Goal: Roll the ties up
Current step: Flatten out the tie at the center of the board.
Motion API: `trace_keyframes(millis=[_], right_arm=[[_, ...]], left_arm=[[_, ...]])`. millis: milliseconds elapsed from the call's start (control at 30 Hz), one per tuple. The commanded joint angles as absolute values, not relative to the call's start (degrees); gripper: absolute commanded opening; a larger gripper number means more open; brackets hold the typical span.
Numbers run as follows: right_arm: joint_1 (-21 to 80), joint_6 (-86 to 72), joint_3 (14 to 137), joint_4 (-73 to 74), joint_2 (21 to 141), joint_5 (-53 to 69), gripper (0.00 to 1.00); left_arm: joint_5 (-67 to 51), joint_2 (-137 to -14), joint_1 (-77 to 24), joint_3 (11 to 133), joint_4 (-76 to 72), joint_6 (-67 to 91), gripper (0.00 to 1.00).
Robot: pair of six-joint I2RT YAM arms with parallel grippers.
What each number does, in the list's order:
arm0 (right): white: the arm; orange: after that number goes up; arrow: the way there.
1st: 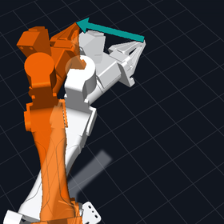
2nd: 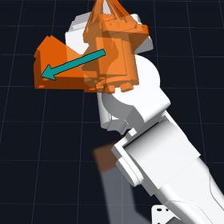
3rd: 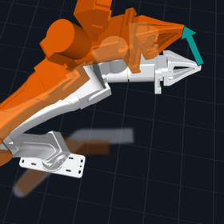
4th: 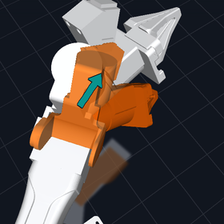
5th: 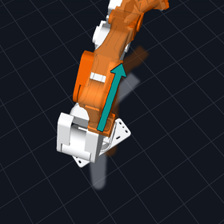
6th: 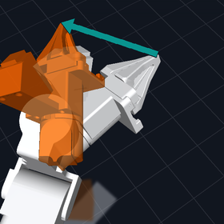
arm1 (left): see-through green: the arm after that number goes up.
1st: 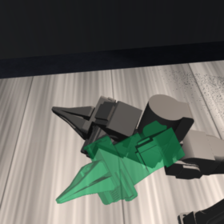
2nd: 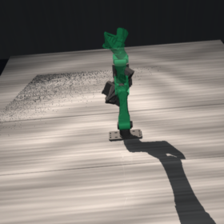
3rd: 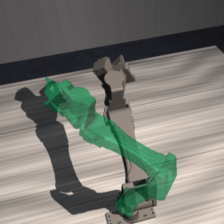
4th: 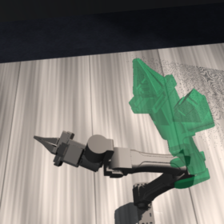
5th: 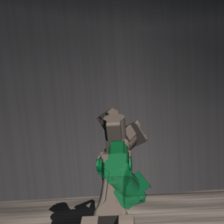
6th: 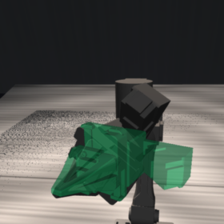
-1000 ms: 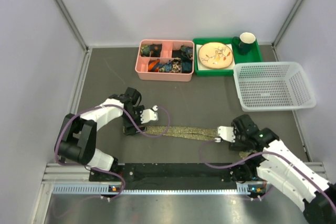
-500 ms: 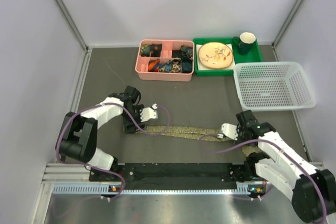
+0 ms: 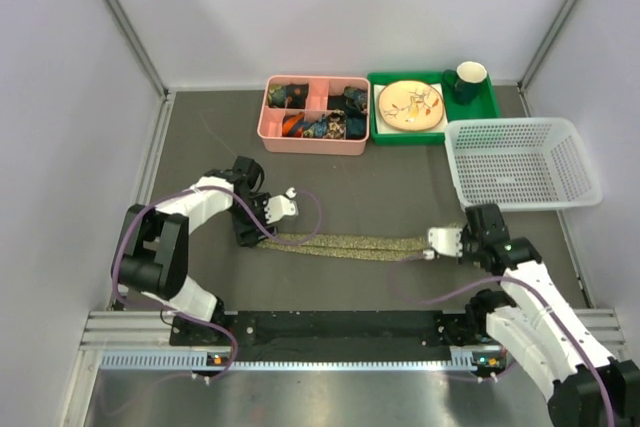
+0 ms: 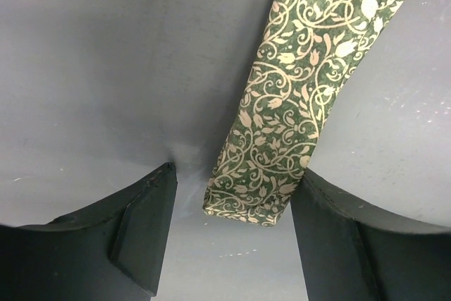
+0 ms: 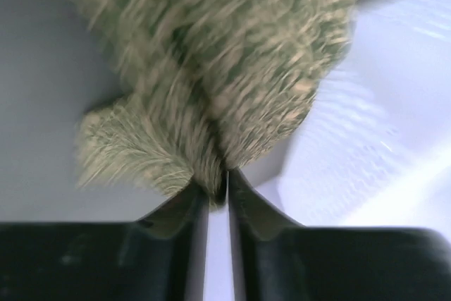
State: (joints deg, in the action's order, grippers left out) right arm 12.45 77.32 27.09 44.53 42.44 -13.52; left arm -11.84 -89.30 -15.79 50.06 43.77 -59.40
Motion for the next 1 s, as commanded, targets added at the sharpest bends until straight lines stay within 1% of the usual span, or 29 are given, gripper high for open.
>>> trace_keyframes(millis=[0,33,67,100,133,200,233,300,333,367,433,467,500,567,667,767,900,967], right_arm=[[15.02,83.4,17.59,49.82,36.49,-14.41,0.32],[15.12,83.5,17.23,51.23,35.0,-13.37,0.5],[15.03,82.89,18.1,52.37,33.41,-12.23,0.55],[15.03,80.44,19.58,56.56,32.09,-11.26,0.58],[14.94,78.77,23.95,59.21,32.43,-8.9,0.59],[14.51,71.77,29.68,66.57,35.57,-5.56,0.58],[12.24,70.07,36.06,69.14,36.9,-0.4,0.58],[8.54,67.08,41.81,72.93,39.19,5.25,0.57],[3.65,67.5,45.75,74.78,40.33,9.45,0.57],[0.82,68.54,47.01,75.06,40.78,11.49,0.57],[-6.56,75.56,48.07,76.02,42.44,15.88,0.57],[-12.68,78.11,47.64,76.37,43.84,16.52,0.57],[-15.44,82.66,47.38,76.9,45.68,16.87,0.56],[-22.37,86.29,48.25,77.52,53.47,18.1,0.53],[-26.53,88.94,52.2,75.33,62.28,20.12,0.53],[-28.56,91.31,54.84,74.01,66.08,22.67,0.54],[-29.7,96.49,51.51,68.92,65.13,25.48,0.55],[-29.79,100.61,48.0,68.38,64.25,27.07,0.55]], left_arm=[[-17.31,-91.93,-15.56,48.78,45.96,-58.98,0.69],[-17.4,-91.59,-15.47,48.69,46.31,-59.15,0.7],[-17.4,-91.41,-15.56,48.52,46.58,-59.32,0.7],[-17.32,-91.15,-15.47,48.34,46.67,-59.41,0.7],[-17.31,-90.53,-15.29,48.17,46.93,-59.5,0.71],[-17.58,-90.0,-15.03,48.08,47.11,-59.76,0.71],[-18.01,-89.74,-15.03,48.25,47.54,-59.77,0.71],[-18.98,-89.39,-14.85,48.69,47.99,-59.59,0.72],[-19.42,-89.12,-14.85,48.87,48.08,-59.68,0.73],[-19.86,-89.12,-14.85,49.39,48.6,-59.68,0.73],[-21.09,-89.03,-14.68,50.09,49.04,-60.12,0.75],[-21.35,-89.12,-14.59,50.79,49.57,-60.2,0.75],[-21.71,-89.21,-14.59,51.24,49.83,-60.55,0.75],[-22.06,-89.73,-14.5,52.46,50.36,-60.73,0.75],[-22.59,-90.26,-14.41,53.52,50.62,-60.91,0.76],[-22.85,-90.7,-14.33,53.96,50.8,-61.35,0.77],[-22.59,-91.32,-14.15,54.4,50.54,-61.35,0.78],[-22.68,-91.41,-14.15,54.93,50.54,-61.35,0.78]])
